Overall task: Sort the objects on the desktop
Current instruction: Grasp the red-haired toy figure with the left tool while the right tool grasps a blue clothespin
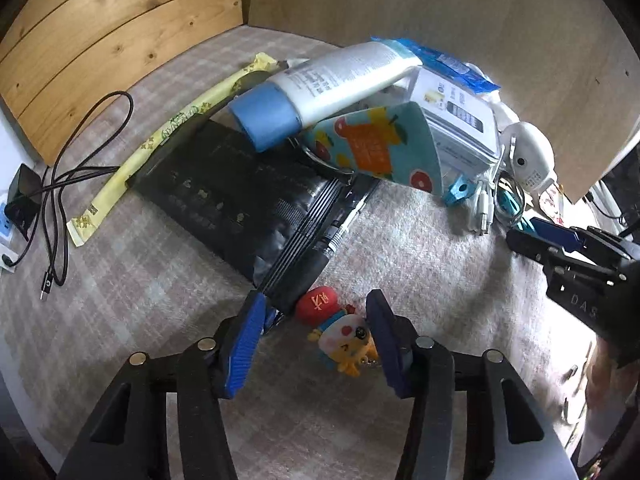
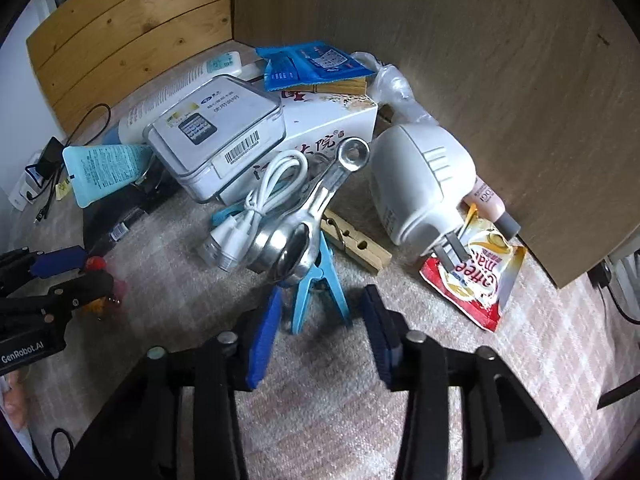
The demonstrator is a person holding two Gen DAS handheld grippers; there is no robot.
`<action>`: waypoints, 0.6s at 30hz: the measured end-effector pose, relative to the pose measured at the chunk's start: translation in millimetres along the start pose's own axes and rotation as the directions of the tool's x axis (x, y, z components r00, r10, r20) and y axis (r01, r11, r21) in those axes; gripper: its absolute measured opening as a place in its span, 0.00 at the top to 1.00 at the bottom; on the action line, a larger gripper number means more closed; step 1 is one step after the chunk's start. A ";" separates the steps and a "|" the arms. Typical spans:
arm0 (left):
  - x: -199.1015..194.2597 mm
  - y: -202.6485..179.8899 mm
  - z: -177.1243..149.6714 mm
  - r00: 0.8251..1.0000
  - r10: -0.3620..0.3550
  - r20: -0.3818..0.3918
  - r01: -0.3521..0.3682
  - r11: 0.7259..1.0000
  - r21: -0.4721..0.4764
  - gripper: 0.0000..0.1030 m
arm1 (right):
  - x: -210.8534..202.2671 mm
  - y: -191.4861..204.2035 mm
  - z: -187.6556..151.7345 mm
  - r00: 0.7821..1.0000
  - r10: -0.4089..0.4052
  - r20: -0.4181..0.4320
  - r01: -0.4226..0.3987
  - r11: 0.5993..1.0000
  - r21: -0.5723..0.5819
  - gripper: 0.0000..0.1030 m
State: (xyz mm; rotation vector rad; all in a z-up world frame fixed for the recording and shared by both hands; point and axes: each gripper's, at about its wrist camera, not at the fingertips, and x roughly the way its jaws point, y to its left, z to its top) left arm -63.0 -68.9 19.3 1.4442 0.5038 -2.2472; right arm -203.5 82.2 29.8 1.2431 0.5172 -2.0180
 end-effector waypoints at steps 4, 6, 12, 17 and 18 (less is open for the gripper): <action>-2.1 0.4 -8.4 1.000 -0.018 0.009 0.018 0.999 0.034 0.56 | -6.4 -1.0 -7.1 1.000 0.013 -0.014 -0.012 0.999 0.033 0.72; -4.0 2.9 -14.6 1.000 -0.024 0.014 0.023 0.999 0.045 0.74 | -9.7 1.9 -12.5 1.000 0.000 -0.016 0.000 0.999 0.035 0.72; -13.0 18.1 -31.1 0.997 -0.070 0.017 0.069 0.996 0.063 0.78 | -23.0 10.8 -33.8 1.000 -0.002 -0.018 0.004 0.996 0.089 0.72; -20.3 27.6 -44.9 0.995 -0.092 0.021 0.091 0.993 0.075 0.78 | -33.7 17.4 -49.2 1.000 -0.003 -0.023 0.006 0.991 0.131 0.72; -21.4 28.8 -46.9 0.995 -0.094 0.021 0.092 0.993 0.078 0.78 | -36.2 18.4 -52.9 1.000 -0.006 -0.024 0.009 0.991 0.137 0.72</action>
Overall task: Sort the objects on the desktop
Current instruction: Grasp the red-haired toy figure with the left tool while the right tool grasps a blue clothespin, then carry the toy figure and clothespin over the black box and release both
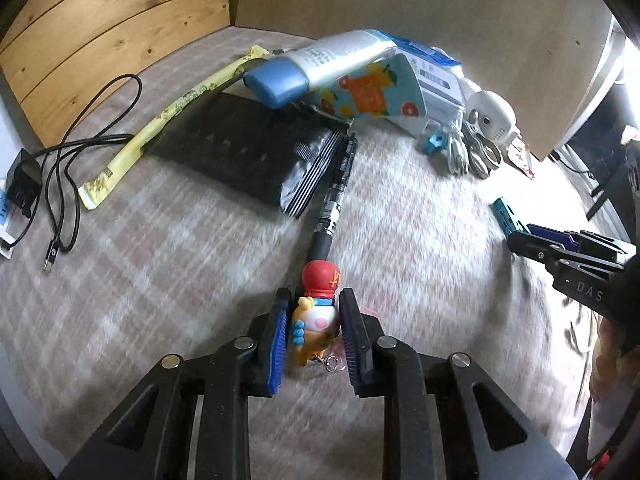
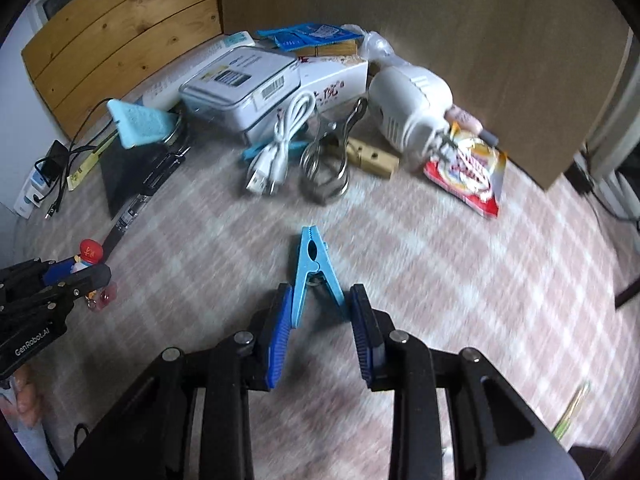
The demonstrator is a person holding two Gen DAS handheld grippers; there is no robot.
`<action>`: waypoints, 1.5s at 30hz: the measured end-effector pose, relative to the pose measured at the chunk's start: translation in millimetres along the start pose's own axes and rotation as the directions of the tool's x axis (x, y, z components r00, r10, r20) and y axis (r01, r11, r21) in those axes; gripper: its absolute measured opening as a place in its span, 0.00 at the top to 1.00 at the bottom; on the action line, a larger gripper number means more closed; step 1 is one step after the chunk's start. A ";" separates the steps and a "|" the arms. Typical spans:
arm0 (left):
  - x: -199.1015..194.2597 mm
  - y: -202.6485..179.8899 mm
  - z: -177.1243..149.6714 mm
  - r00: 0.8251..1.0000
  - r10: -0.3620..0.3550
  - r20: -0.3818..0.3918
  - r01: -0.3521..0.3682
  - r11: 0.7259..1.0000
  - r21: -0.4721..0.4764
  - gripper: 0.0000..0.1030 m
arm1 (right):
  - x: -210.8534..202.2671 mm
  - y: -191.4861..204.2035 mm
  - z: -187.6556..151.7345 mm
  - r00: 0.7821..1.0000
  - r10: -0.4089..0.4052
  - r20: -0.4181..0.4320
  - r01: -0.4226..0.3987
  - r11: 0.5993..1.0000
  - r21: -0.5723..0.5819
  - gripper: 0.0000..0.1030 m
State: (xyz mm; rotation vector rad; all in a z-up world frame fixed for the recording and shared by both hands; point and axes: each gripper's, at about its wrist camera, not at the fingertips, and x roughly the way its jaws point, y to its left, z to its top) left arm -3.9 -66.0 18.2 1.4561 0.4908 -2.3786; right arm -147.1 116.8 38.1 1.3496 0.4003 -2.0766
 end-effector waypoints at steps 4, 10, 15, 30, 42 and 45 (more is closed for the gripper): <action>-4.7 7.1 -7.5 0.999 -0.038 -0.001 0.038 0.999 -0.003 0.78 | -6.2 -0.2 -8.6 1.000 -0.012 -0.004 0.012 1.000 0.017 0.72; -12.7 13.6 -19.9 0.998 -0.058 0.009 0.058 0.998 -0.013 0.75 | -12.4 -0.6 -15.3 1.000 -0.025 -0.006 0.026 0.999 0.030 0.72; -15.1 12.0 -21.1 0.999 -0.043 0.014 0.043 0.999 0.000 0.78 | -17.9 -2.7 -20.4 1.000 -0.025 -0.007 0.025 0.999 0.038 0.72; -69.1 -0.8 -26.5 0.989 -0.142 0.030 0.140 0.988 0.057 0.78 | -86.7 -3.9 -58.3 0.995 -0.053 0.081 0.038 0.983 0.181 0.73; -83.5 -127.0 -15.5 0.951 -0.309 -0.017 0.300 0.910 0.287 0.78 | -149.6 -61.3 -108.5 0.966 -0.195 0.167 0.109 0.900 0.422 0.73; -87.4 -161.7 -24.4 0.935 -0.349 -0.059 0.347 0.870 0.351 0.78 | -169.9 -77.2 -136.2 0.951 -0.261 0.163 0.152 0.860 0.487 0.73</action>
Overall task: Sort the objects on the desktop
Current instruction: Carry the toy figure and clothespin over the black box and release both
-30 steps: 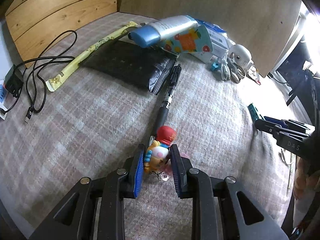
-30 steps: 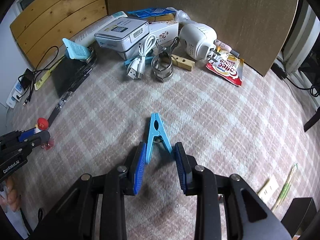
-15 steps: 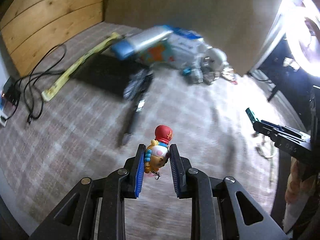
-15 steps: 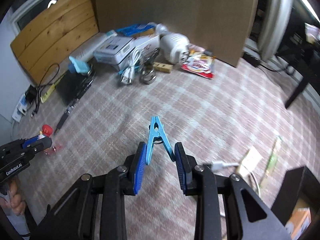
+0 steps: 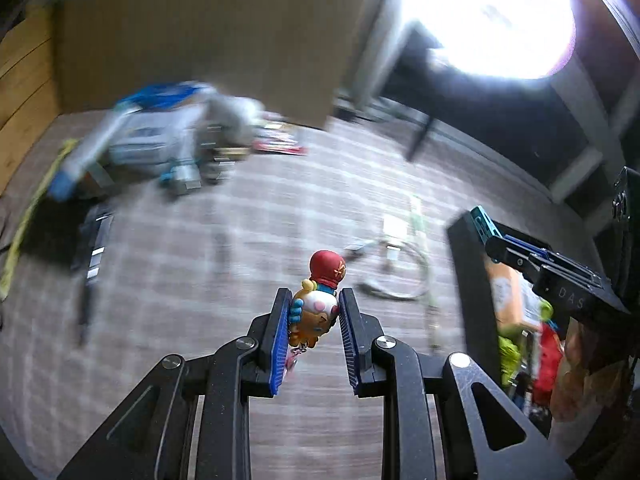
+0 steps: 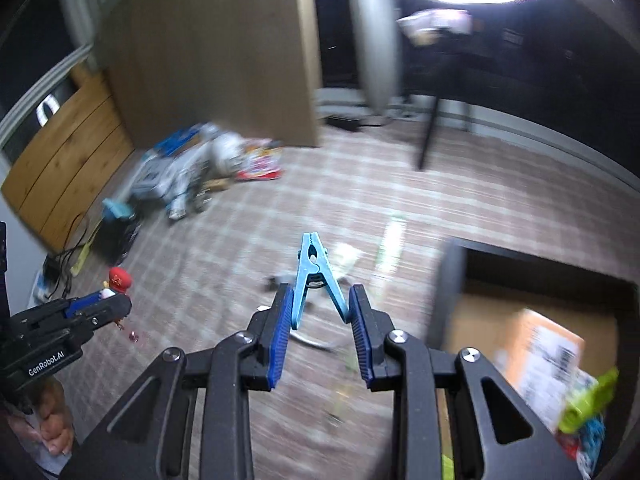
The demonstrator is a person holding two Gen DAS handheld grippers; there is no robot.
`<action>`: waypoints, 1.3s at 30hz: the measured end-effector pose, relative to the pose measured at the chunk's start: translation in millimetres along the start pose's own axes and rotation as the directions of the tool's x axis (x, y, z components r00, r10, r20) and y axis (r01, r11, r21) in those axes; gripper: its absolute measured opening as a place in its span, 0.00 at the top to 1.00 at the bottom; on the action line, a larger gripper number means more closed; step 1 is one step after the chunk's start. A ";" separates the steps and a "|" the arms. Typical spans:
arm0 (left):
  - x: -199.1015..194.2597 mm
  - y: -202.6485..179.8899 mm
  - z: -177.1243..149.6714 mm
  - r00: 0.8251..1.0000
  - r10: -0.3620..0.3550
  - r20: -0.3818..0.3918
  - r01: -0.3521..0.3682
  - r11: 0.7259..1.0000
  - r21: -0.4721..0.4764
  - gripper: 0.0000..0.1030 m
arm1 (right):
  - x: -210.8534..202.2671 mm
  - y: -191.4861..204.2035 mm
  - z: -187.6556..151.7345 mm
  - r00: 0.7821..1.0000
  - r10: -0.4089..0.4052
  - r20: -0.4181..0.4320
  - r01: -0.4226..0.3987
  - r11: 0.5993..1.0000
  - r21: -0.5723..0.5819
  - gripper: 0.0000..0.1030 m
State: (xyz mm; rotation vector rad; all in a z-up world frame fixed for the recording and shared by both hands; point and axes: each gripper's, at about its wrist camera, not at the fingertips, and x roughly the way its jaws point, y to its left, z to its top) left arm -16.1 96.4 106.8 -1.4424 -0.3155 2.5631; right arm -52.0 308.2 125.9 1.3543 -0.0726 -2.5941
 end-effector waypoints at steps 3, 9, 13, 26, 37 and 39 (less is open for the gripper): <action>8.8 -35.9 0.6 0.998 -0.062 -0.029 0.064 0.996 0.067 0.78 | -18.4 -38.4 -15.3 0.998 -0.055 0.011 0.054 0.995 0.084 0.73; 23.1 -108.1 -11.3 0.981 -0.163 -0.109 0.182 0.964 0.194 0.78 | -56.5 -107.0 -51.2 0.984 -0.175 0.023 0.164 0.956 0.242 0.73; 27.1 -151.9 -24.5 0.965 -0.207 -0.159 0.244 0.930 0.274 0.78 | -78.3 -137.3 -71.5 0.973 -0.232 0.015 0.215 0.923 0.319 0.73; 23.2 -231.2 -60.0 0.932 -0.263 -0.251 0.348 0.842 0.412 0.78 | -131.6 -185.5 -123.7 0.938 -0.347 -0.016 0.318 0.840 0.440 0.73; 11.8 -233.2 -58.3 0.950 -0.236 -0.206 0.306 0.840 0.449 0.43 | -145.2 -189.5 -128.3 0.936 -0.353 -0.011 0.318 0.830 0.459 0.52; 11.4 -225.2 -54.8 0.953 -0.229 -0.197 0.295 0.848 0.440 0.43 | -142.3 -185.6 -124.9 0.938 -0.346 -0.009 0.312 0.836 0.452 0.52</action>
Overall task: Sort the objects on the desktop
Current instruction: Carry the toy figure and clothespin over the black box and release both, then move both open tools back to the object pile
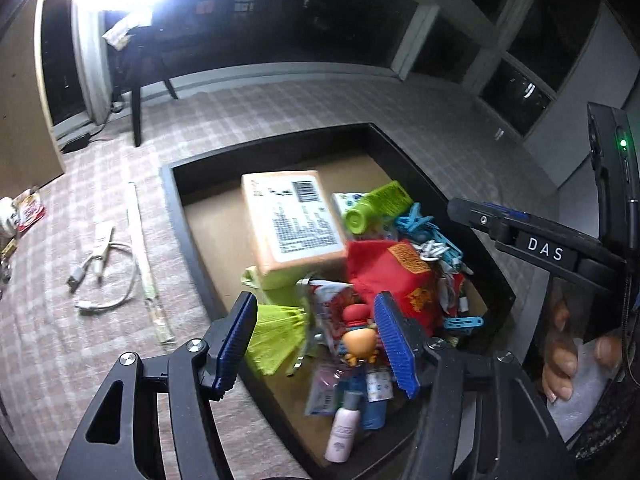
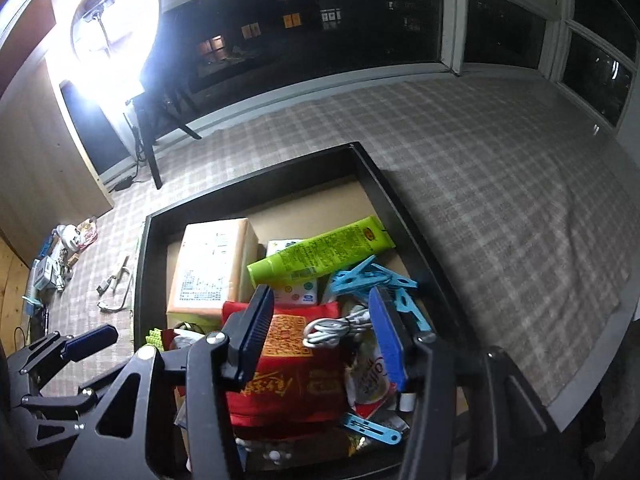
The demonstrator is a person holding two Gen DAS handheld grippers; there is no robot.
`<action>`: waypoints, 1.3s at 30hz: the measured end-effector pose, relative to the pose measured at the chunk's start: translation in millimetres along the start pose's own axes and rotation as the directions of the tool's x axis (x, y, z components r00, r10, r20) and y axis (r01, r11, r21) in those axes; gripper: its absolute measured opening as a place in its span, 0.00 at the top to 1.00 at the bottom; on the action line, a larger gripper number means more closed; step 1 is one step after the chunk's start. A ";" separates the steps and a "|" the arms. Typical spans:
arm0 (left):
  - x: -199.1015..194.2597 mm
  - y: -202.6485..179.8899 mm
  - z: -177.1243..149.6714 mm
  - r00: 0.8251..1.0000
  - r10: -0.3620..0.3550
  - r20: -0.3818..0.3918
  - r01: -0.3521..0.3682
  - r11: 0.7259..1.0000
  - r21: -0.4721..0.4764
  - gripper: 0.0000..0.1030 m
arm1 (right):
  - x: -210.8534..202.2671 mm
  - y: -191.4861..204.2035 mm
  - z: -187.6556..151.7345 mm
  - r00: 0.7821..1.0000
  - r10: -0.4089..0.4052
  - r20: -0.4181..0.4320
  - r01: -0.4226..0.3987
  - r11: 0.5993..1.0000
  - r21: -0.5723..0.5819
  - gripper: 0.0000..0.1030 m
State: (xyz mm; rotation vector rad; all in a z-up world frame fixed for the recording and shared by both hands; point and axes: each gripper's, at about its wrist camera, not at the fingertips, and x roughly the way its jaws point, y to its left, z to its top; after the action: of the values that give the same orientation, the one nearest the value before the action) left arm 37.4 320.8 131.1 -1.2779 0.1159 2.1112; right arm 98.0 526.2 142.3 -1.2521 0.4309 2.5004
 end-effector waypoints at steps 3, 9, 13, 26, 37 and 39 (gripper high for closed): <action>-7.3 19.3 -1.5 0.999 0.029 0.014 -0.029 0.999 -0.030 0.44 | 3.6 13.0 3.2 1.000 0.021 -0.003 -0.021 1.000 -0.017 0.52; -29.4 74.6 -4.4 0.994 0.103 0.045 -0.098 0.988 -0.117 0.44 | 11.7 58.2 12.3 0.996 0.088 -0.014 -0.089 0.993 -0.076 0.52; -51.8 119.9 -8.1 0.981 0.180 0.066 -0.167 0.971 -0.172 0.44 | 18.7 106.4 20.9 0.988 0.152 -0.037 -0.155 0.977 -0.147 0.52; -138.0 298.4 -37.9 0.909 0.413 0.058 -0.369 0.861 -0.351 0.43 | 31.6 319.5 20.3 0.946 0.297 -0.128 -0.324 0.855 -0.405 0.37; -172.7 416.4 -62.5 0.883 0.470 0.018 -0.428 0.819 -0.382 0.39 | 46.5 481.3 -0.6 0.922 0.333 -0.200 -0.388 0.787 -0.480 0.35; -170.9 432.1 -63.9 0.885 0.465 0.011 -0.427 0.821 -0.378 0.35 | 51.5 504.4 -2.1 0.918 0.337 -0.210 -0.397 0.786 -0.473 0.35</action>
State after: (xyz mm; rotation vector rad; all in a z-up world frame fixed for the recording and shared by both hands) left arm -110.0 -124.4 129.5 -1.4578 -0.0313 2.7000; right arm -133.1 75.4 163.3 -1.6451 0.0228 3.0162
